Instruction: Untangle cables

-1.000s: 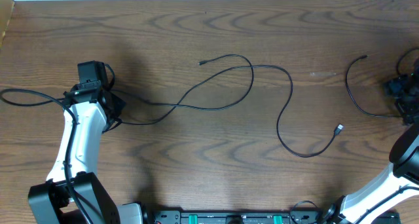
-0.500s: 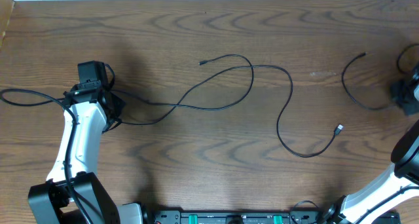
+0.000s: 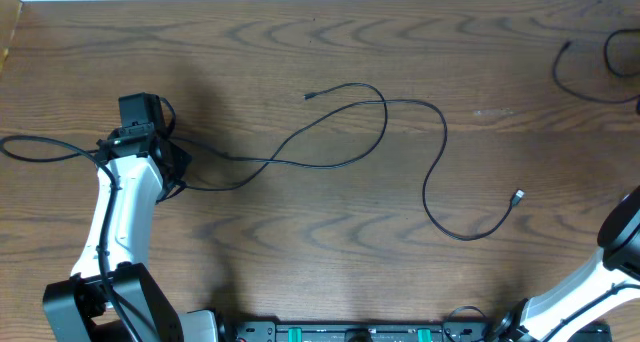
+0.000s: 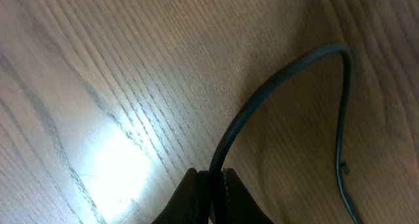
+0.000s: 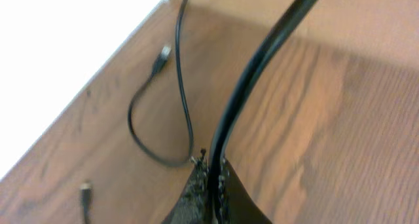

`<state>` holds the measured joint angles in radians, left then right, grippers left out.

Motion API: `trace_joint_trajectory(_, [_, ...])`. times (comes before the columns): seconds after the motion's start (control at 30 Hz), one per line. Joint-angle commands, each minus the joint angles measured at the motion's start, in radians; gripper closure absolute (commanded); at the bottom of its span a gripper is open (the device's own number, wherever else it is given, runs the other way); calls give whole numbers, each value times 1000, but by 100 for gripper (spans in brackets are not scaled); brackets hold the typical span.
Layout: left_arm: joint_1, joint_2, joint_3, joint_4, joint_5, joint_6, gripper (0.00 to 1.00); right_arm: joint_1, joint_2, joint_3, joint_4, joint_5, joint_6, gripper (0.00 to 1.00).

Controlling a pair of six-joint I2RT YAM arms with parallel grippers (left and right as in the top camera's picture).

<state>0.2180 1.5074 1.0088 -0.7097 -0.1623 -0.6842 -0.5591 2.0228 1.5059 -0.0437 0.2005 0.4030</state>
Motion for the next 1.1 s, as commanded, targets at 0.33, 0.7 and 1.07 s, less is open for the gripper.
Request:
trace_joint_trajectory(0.33, [-2, -5, 18, 0, 94, -9, 92, -29, 154, 150, -172, -131, -135, 2])
trace_joint_trajectory(0.7, [-2, -5, 18, 91, 389, 98, 92, 43, -1, 304, -559, -438, -104, 1])
trace_joint_trajectory(1.07, [-163, -5, 18, 237, 517, 376, 92, 149, -40, 282, -891, -750, -101, 1])
